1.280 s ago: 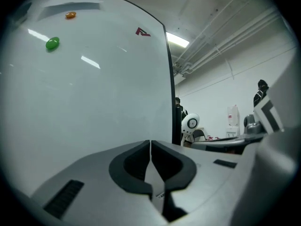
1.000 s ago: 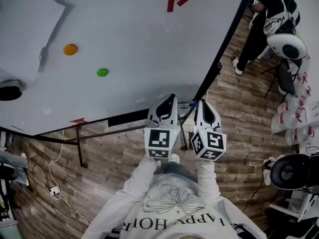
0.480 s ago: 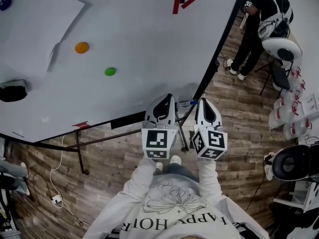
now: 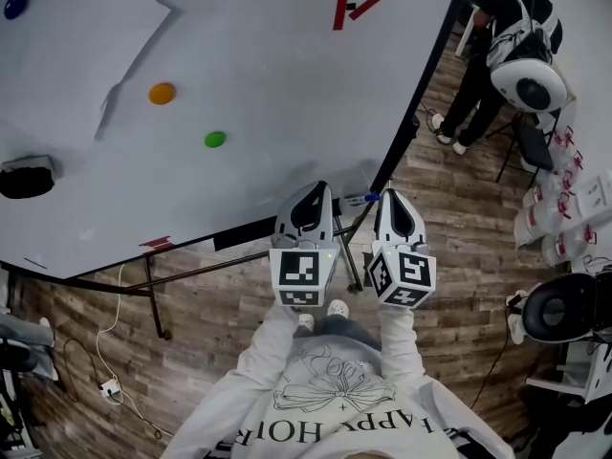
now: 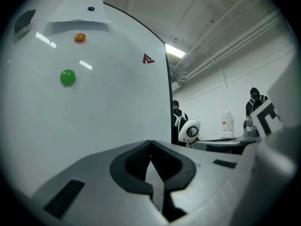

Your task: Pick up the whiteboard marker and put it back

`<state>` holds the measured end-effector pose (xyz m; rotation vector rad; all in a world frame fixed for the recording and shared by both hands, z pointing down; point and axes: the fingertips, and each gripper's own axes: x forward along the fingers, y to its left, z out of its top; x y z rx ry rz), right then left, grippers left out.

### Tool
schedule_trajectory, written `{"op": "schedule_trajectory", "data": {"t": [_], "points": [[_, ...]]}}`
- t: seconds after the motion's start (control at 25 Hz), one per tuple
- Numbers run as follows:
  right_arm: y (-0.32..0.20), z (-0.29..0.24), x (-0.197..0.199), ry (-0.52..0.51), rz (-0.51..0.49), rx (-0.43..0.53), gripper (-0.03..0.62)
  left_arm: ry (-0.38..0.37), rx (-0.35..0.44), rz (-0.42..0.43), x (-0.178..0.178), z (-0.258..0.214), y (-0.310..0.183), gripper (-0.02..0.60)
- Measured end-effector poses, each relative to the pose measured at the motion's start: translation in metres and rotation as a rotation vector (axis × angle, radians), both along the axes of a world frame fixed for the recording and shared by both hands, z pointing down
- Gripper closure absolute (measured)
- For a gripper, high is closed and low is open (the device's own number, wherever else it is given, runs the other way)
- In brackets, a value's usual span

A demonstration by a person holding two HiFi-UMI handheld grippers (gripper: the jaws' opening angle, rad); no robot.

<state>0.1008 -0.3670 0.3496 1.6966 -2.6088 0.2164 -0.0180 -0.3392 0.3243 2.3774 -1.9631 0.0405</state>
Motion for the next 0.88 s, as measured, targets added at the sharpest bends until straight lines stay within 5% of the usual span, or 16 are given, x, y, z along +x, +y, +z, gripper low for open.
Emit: {"op": "schedule_trajectory", "data": {"t": [0.88], "points": [[-0.0001,0.002,0.0085,-0.003,0.015,-0.004,0.591,-0.011,0.012,0.014,0.0073,-0.0041,-0.002,0.575]]}}
